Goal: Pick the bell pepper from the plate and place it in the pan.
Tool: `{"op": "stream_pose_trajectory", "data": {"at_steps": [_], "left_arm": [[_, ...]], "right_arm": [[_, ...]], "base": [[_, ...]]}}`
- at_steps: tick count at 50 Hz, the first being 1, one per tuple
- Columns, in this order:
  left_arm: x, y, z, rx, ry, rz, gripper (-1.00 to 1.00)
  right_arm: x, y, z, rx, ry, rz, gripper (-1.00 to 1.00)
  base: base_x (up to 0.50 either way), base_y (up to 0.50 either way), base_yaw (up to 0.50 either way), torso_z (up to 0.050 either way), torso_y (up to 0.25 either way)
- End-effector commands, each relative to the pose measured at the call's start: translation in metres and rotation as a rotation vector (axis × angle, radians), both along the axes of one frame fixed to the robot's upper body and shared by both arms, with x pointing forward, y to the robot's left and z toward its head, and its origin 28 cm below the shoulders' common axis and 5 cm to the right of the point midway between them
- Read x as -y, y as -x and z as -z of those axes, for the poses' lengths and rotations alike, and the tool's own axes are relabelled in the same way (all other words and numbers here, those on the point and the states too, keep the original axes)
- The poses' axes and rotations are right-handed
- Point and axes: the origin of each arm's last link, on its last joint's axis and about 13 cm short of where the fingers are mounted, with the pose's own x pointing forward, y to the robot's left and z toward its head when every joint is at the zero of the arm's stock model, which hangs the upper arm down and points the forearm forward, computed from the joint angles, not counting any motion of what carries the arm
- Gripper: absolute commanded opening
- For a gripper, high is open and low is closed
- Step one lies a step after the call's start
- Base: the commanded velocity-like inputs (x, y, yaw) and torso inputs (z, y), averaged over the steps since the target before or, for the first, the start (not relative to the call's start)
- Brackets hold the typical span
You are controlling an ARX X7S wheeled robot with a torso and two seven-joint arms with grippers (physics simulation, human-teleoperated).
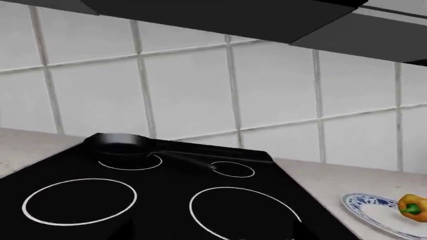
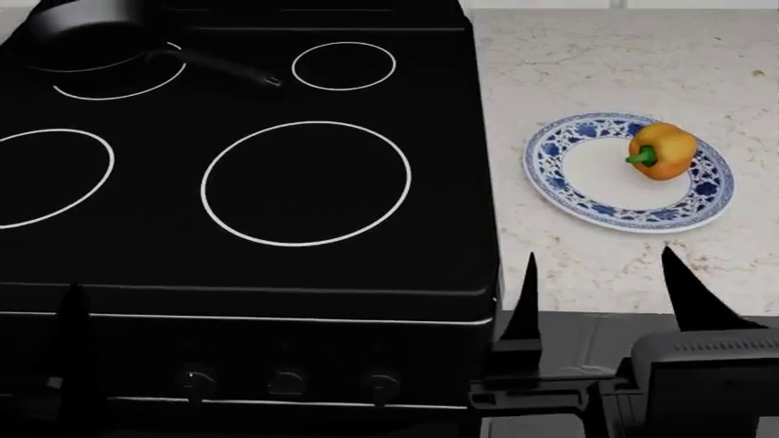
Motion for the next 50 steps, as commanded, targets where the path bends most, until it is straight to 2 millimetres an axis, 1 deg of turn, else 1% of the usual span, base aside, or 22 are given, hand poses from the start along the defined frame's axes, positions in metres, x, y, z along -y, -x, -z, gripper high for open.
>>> {"op": "stream_pose_trajectory", "data": {"at_steps": [1,8,11,14,15,18,22,23,31,48,50], "left_arm": [[-0.004,0.011,-0.023,0.037,-0.061,0.011,1.00],[-0.003,0.017,-0.025,0.023,-0.055,0.030,1.00],[-0.003,0.019,-0.021,0.003,-0.049,0.026,1.00],[-0.002,0.020,-0.023,0.000,-0.048,0.026,1.00],[-0.001,0.021,-0.023,0.005,-0.021,0.049,1.00],[-0.002,0.021,-0.021,0.004,0.000,0.024,1.00],[-0.001,0.021,-0.020,0.001,-0.003,0.038,1.00],[-0.001,0.021,-0.019,-0.001,-0.010,0.034,1.00],[-0.002,0.021,-0.018,-0.003,0.019,0.036,1.00],[-0.003,0.018,-0.013,-0.024,0.033,0.039,1.00],[-0.003,0.019,-0.016,-0.020,0.032,0.038,1.00]], "right_arm": [[0.005,0.005,-0.029,0.052,0.045,-0.003,1.00],[0.008,0.010,-0.033,0.054,0.056,0.005,1.00],[0.008,0.010,-0.034,0.055,0.062,0.005,1.00],[0.009,0.011,-0.034,0.060,0.065,0.004,1.00],[0.009,0.012,-0.034,0.057,0.063,0.007,1.00],[0.010,0.013,-0.034,0.043,0.046,0.005,1.00],[0.010,0.013,-0.033,0.036,0.036,0.004,1.00],[0.010,0.013,-0.033,0.053,0.062,0.012,1.00],[0.009,0.012,-0.030,0.033,0.055,0.014,1.00],[0.009,0.012,-0.029,0.026,0.052,0.015,1.00],[0.010,0.012,-0.030,0.028,0.053,0.018,1.00]], "base": [[0.00,0.00,0.00,0.050,0.031],[0.00,0.00,0.00,0.050,0.031],[0.00,0.00,0.00,0.050,0.030],[0.00,0.00,0.00,0.050,0.031],[0.00,0.00,0.00,0.050,0.031],[0.00,0.00,0.00,0.013,0.000],[0.00,-0.50,0.00,0.000,0.000],[0.00,-0.50,0.00,0.000,0.000],[0.00,-0.50,0.00,0.000,0.000],[0.00,-0.50,0.00,0.000,0.000],[0.00,-0.50,0.00,0.000,0.000]]}}
